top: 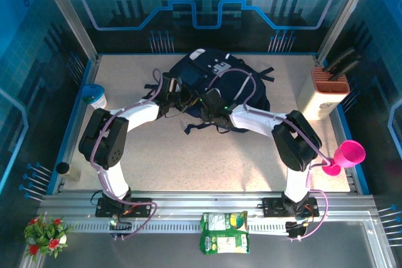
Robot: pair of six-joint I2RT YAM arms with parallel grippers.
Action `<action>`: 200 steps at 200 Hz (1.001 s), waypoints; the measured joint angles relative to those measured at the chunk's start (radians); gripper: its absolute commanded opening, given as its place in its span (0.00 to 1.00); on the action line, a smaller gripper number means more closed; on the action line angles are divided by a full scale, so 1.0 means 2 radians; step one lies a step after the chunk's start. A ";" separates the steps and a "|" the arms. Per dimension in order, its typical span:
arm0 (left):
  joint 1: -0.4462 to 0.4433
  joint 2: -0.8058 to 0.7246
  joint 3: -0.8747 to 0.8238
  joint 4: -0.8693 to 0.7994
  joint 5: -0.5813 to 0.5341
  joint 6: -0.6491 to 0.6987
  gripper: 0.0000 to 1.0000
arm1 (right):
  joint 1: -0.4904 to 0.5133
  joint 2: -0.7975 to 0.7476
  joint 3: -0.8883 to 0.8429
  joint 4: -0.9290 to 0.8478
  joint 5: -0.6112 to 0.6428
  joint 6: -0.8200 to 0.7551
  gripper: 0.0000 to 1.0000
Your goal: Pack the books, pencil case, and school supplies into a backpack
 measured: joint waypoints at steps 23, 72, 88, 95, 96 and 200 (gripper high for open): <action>0.004 0.000 0.000 -0.002 0.010 0.002 0.00 | 0.000 -0.028 -0.037 0.001 0.011 -0.002 0.16; 0.008 0.000 0.000 -0.006 0.019 0.003 0.00 | 0.000 -0.064 -0.076 -0.018 0.023 -0.001 0.29; 0.011 0.000 0.000 -0.006 0.021 0.003 0.00 | -0.003 -0.071 -0.080 -0.019 0.002 -0.006 0.34; 0.012 0.000 0.000 -0.006 0.021 0.003 0.00 | -0.005 -0.072 -0.081 -0.019 -0.006 -0.006 0.35; 0.012 0.000 0.000 -0.006 0.021 0.003 0.00 | -0.005 -0.072 -0.081 -0.018 -0.008 -0.006 0.36; 0.014 0.000 0.000 -0.005 0.025 0.001 0.00 | -0.015 -0.066 -0.071 -0.015 -0.056 0.004 0.36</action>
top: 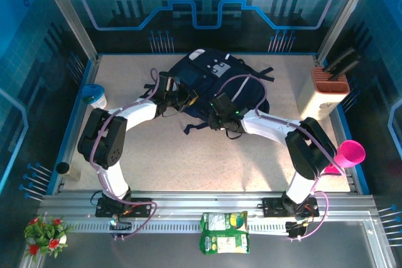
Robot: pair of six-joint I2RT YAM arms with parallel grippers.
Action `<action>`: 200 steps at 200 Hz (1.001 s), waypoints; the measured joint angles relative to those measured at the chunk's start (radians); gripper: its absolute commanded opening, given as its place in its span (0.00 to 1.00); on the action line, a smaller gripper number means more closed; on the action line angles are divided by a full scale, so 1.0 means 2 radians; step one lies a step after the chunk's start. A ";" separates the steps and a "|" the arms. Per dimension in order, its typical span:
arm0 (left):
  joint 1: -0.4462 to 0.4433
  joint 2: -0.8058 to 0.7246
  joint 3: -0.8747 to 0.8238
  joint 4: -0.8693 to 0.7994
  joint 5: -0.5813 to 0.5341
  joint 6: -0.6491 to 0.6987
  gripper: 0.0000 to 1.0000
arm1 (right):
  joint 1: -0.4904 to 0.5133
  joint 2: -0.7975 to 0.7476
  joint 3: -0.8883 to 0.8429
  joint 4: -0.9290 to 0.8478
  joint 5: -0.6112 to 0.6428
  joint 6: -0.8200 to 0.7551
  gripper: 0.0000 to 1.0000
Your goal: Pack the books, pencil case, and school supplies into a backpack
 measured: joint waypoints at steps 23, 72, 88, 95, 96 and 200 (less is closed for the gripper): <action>0.000 0.000 0.000 0.000 0.000 0.000 0.00 | 0.005 -0.009 0.000 0.002 0.002 0.002 0.38; 0.000 -0.002 0.000 0.001 0.000 -0.001 0.00 | 0.014 -0.038 -0.007 0.026 -0.003 0.026 0.38; 0.000 -0.004 -0.002 0.002 0.000 -0.001 0.00 | 0.015 -0.029 -0.006 0.025 -0.002 0.036 0.38; 0.000 -0.005 -0.002 0.001 0.000 -0.001 0.00 | 0.016 -0.021 -0.006 0.025 0.000 0.042 0.37; 0.000 -0.005 -0.002 0.001 0.000 -0.001 0.00 | 0.016 -0.021 -0.006 0.025 0.000 0.043 0.37; -0.003 -0.007 -0.008 0.010 -0.001 -0.007 0.00 | 0.015 0.023 0.001 0.053 0.015 0.086 0.35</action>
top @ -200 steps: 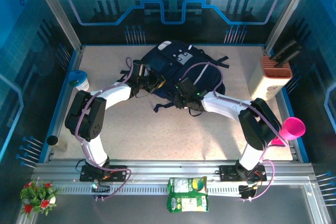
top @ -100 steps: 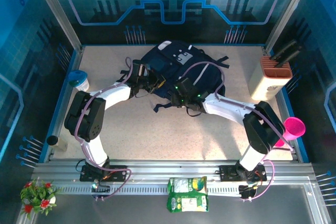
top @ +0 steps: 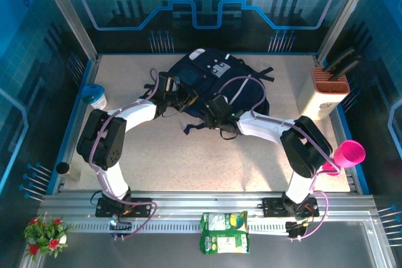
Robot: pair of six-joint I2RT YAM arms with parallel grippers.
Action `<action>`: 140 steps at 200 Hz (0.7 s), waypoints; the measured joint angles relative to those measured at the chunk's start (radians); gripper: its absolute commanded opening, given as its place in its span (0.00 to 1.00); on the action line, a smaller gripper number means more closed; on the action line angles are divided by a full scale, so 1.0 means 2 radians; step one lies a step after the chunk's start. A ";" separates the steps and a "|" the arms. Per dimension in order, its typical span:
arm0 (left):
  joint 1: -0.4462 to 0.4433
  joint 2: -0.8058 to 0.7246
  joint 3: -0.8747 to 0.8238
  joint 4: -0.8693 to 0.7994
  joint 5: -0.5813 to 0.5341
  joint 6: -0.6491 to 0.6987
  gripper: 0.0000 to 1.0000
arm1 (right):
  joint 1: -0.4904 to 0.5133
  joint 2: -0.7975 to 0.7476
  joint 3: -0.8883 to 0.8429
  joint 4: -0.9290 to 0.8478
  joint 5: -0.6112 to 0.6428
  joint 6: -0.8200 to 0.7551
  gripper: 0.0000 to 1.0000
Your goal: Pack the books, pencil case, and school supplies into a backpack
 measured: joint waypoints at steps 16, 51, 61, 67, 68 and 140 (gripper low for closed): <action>-0.001 -0.001 -0.003 0.005 -0.001 -0.006 0.00 | -0.001 0.002 0.000 0.006 0.001 0.006 0.35; -0.004 -0.006 -0.015 0.018 -0.006 -0.008 0.00 | -0.002 0.014 0.007 0.005 0.015 0.026 0.27; -0.005 -0.007 -0.017 0.021 -0.006 -0.008 0.00 | -0.003 0.018 0.009 0.002 0.021 0.031 0.24; -0.006 -0.007 -0.018 0.022 -0.008 -0.009 0.00 | -0.003 0.020 0.010 -0.001 0.025 0.035 0.22; -0.006 -0.007 -0.019 0.022 -0.008 -0.009 0.00 | -0.003 0.020 0.010 -0.001 0.025 0.036 0.22; -0.008 -0.008 -0.020 0.023 -0.010 -0.009 0.00 | -0.003 0.023 0.014 -0.003 0.038 0.066 0.35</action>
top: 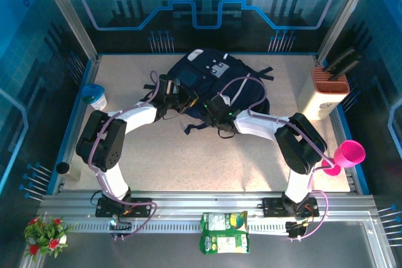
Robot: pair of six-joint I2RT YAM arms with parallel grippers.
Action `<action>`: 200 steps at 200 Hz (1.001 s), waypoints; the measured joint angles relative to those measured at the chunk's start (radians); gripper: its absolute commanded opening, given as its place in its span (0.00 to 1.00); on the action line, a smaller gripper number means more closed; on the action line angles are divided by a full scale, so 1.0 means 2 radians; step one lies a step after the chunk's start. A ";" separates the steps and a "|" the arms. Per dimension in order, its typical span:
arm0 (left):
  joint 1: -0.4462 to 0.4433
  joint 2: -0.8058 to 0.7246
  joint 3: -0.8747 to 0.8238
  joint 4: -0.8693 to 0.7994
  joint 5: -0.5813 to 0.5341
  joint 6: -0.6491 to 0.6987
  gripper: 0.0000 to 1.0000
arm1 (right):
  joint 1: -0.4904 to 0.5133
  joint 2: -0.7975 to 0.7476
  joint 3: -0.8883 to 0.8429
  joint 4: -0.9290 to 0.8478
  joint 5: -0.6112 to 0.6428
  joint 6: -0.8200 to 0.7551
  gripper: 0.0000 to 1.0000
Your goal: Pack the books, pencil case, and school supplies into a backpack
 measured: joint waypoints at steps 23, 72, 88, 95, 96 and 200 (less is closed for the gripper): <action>-0.002 0.000 0.000 -0.001 0.000 0.000 0.00 | 0.000 0.000 0.000 0.002 0.000 0.013 0.38; -0.002 0.000 0.000 -0.001 0.000 0.000 0.00 | -0.004 0.006 0.019 -0.022 0.003 0.074 0.32; -0.002 0.000 0.000 -0.002 0.000 0.000 0.00 | -0.006 0.012 0.025 -0.030 0.006 0.092 0.27; -0.002 0.000 0.000 -0.002 0.000 0.000 0.00 | -0.006 0.013 0.026 -0.033 0.007 0.099 0.25; -0.002 0.000 0.000 -0.002 0.000 0.000 0.00 | -0.007 0.013 0.026 -0.034 0.007 0.102 0.24; 0.006 0.000 0.016 -0.028 0.010 0.014 0.00 | -0.007 -0.053 -0.037 -0.037 0.051 0.065 0.13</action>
